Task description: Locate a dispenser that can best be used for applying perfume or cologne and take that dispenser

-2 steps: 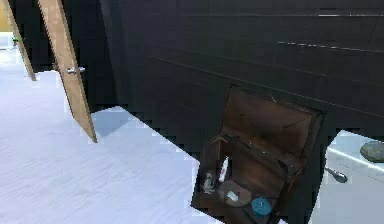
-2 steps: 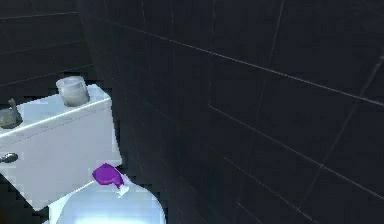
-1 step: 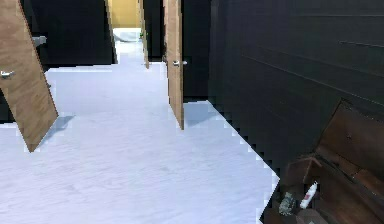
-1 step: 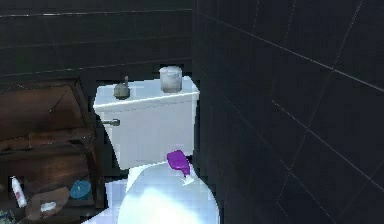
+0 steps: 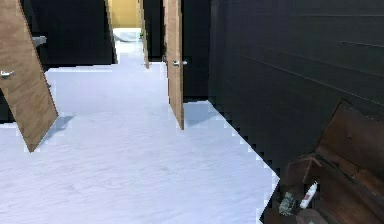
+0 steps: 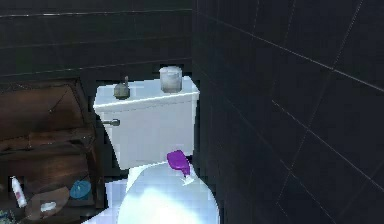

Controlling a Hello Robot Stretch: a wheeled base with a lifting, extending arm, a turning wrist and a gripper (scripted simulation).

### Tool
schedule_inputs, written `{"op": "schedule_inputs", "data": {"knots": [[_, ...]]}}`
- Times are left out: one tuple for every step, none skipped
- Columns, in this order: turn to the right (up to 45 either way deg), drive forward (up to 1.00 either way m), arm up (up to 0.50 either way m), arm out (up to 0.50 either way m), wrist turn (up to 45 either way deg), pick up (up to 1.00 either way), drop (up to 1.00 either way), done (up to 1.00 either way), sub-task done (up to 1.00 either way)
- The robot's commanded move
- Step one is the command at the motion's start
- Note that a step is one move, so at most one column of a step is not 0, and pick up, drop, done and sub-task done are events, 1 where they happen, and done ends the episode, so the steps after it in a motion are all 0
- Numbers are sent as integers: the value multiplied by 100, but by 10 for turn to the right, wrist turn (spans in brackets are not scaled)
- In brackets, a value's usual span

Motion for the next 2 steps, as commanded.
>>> {"op": "schedule_inputs", "data": {"knots": [[0,0,14,0,0,0,0,0,0],[0,0,0,36,0,0,0,0,0]]}}
